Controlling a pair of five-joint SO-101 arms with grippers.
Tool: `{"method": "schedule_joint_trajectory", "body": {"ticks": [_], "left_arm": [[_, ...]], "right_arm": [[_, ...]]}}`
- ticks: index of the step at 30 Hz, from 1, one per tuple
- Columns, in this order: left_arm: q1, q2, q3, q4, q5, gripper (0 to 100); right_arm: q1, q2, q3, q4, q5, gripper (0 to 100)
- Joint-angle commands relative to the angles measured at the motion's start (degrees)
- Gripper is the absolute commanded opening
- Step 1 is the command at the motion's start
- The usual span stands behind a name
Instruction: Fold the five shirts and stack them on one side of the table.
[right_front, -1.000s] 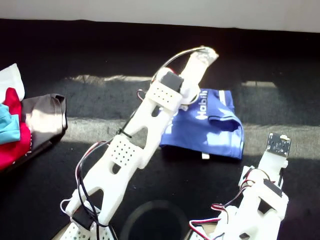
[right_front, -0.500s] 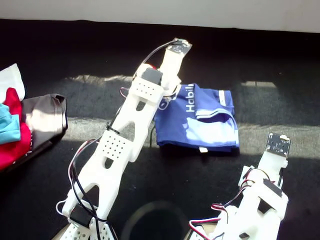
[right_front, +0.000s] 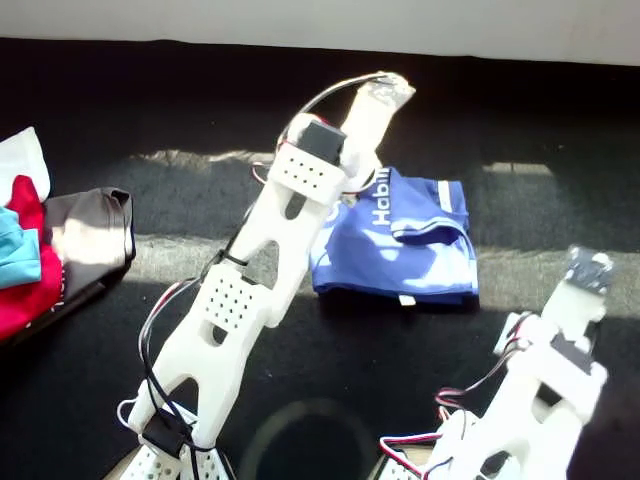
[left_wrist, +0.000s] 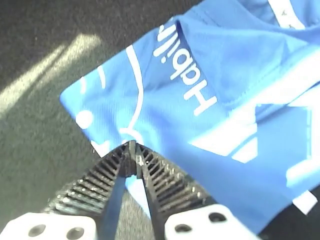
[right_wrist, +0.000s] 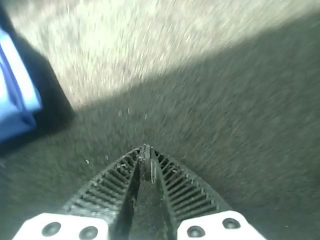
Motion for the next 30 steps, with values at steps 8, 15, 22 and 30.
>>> {"method": "schedule_joint_trajectory", "body": {"ticks": [8, 15, 22, 30], "left_arm": [[0.13, -20.70, 16.66, 5.71, 4.13, 1], [-2.95, -48.22, 45.85, 5.63, 4.13, 1], [-15.25, -61.05, 78.55, -2.29, 4.13, 1], [-26.24, -63.87, 110.46, -24.26, -2.64, 1]], "right_arm": [[-18.68, -0.13, -23.78, 11.82, -2.55, 0.6], [-30.81, 2.42, -24.40, 11.30, -6.15, 0.6], [-37.58, 24.48, -35.47, 10.86, -6.24, 0.6], [-44.97, 44.44, -47.08, 15.16, -6.24, 0.6]]}}
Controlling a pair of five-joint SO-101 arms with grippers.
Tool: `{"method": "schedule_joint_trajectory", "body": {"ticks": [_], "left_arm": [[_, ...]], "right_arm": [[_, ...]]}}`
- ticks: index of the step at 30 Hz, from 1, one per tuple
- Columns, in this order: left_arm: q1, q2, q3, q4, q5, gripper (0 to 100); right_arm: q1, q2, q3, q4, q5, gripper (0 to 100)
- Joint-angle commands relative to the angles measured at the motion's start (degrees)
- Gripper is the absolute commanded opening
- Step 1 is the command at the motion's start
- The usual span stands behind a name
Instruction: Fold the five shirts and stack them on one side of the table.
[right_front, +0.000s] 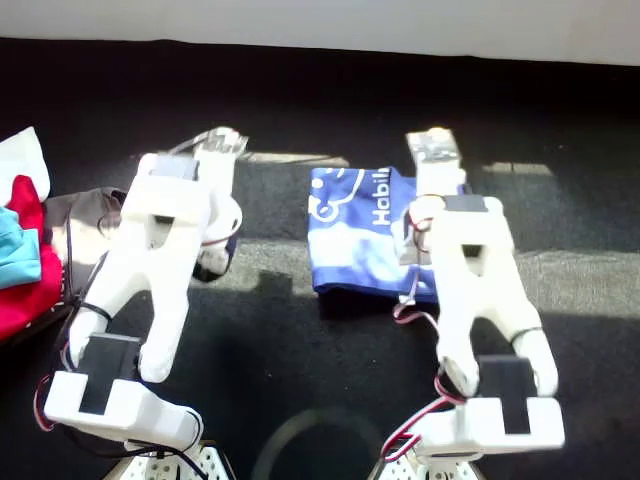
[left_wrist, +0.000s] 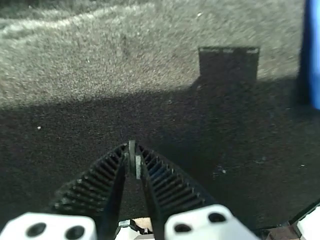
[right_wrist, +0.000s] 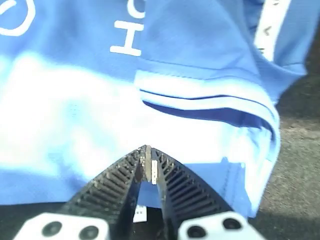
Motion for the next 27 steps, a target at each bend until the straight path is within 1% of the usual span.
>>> {"method": "schedule_joint_trajectory", "body": {"ticks": [1, 5, 9, 14, 19, 23, 27], "left_arm": [[-3.74, -4.26, 11.38, -9.93, -5.71, 1], [-8.22, -6.02, 20.35, -21.45, -6.51, 1], [-10.59, -6.37, 25.89, -28.22, -6.51, 1], [-10.68, -6.64, 26.86, -29.10, -6.42, 1], [-10.51, -6.20, 26.95, -29.19, -6.42, 1], [-10.51, -6.11, 26.95, -29.19, -6.42, 1], [-10.51, -6.11, 26.95, -29.19, -6.42, 1]], "right_arm": [[-3.21, 4.44, -6.02, 2.07, -0.44, 0.6], [-3.56, 7.34, -8.04, 1.27, -0.44, 0.6], [-0.84, 9.01, -10.59, -0.04, -0.35, 0.6], [3.38, 9.45, -13.23, -0.31, -0.26, 0.6], [6.46, 9.45, -13.67, -6.37, -0.35, 0.6], [7.34, 9.10, -14.02, -9.54, -0.44, 0.6], [7.60, 8.92, -15.43, -8.75, -0.53, 0.6]]}}
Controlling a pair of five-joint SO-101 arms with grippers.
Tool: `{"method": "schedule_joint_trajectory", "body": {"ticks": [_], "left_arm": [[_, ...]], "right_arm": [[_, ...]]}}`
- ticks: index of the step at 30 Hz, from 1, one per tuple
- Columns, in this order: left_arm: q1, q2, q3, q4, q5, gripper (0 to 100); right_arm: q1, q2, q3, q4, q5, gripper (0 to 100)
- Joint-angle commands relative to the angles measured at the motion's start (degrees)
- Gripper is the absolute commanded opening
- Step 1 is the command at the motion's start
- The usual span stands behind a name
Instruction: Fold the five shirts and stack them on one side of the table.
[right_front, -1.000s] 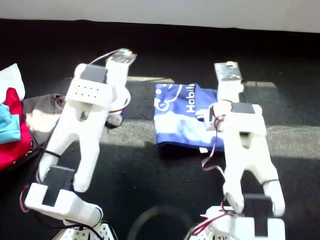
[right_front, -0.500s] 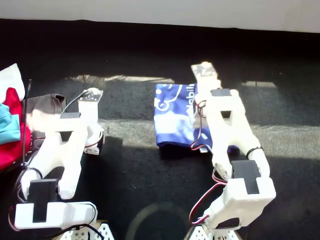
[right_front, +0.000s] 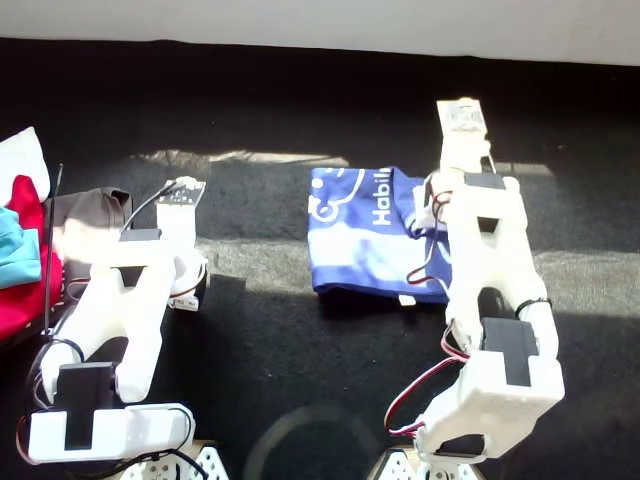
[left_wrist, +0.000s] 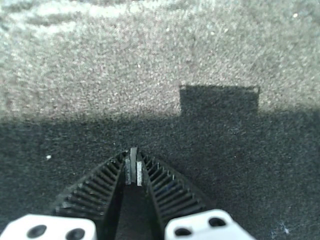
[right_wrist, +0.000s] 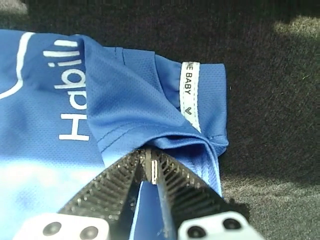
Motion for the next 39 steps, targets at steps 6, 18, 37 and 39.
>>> {"method": "schedule_joint_trajectory", "body": {"ticks": [6, 18, 37, 39], "left_arm": [[-0.57, -0.04, 0.13, -1.32, -0.44, 1], [-0.57, -0.04, 0.13, -1.67, -0.44, 1], [-0.57, -0.04, 0.13, -1.67, -0.44, 1], [-0.57, -0.04, 0.13, -1.67, -0.44, 1]], "right_arm": [[0.66, -0.75, -9.98, 6.99, -7.38, 0.6], [-3.91, -0.22, -16.57, 15.69, -10.29, 0.6], [-8.66, -0.04, 4.26, 0.40, -5.36, 0.6], [-6.90, -0.04, 4.18, -1.10, -5.36, 0.6]]}}
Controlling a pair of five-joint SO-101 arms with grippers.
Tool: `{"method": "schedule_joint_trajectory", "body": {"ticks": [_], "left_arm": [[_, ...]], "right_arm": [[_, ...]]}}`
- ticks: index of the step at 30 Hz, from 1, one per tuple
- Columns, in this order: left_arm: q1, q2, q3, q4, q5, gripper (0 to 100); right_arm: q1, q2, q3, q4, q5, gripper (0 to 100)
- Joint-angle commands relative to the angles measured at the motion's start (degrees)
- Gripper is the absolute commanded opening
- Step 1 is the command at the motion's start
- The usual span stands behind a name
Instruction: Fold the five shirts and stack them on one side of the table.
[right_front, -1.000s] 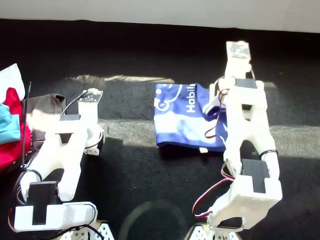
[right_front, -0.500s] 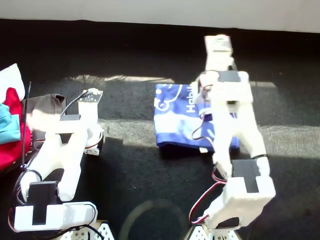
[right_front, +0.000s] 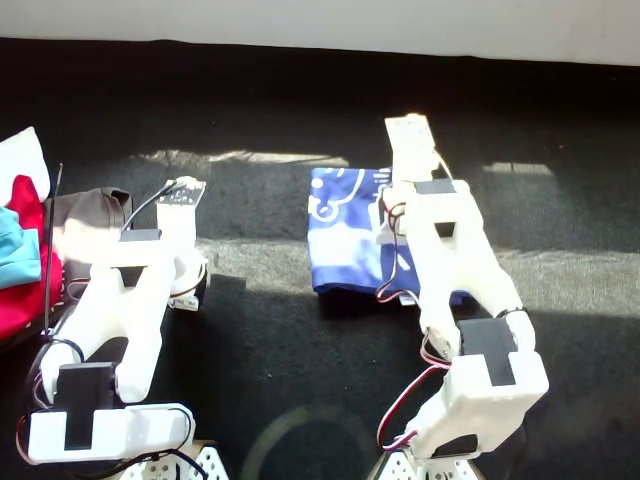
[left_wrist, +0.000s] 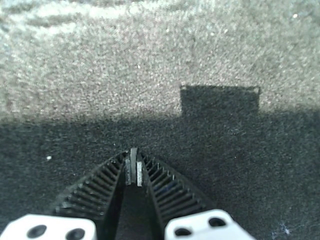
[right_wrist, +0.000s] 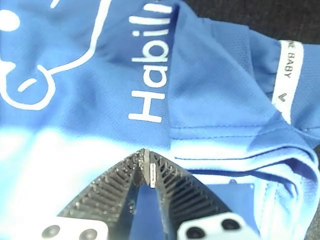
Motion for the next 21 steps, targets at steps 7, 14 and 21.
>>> {"method": "schedule_joint_trajectory", "body": {"ticks": [7, 14, 21], "left_arm": [[-0.57, -0.04, 0.13, -1.23, -0.35, 1], [-0.57, -0.04, 0.13, -1.23, -0.35, 1], [-0.57, -0.04, 0.13, -1.23, -0.35, 1]], "right_arm": [[7.87, 2.07, -0.92, -8.48, 0.53, 0.6], [10.77, 8.84, -12.79, -4.44, 0.18, 0.6], [14.20, 9.01, -23.16, -0.75, 0.18, 0.6]]}}
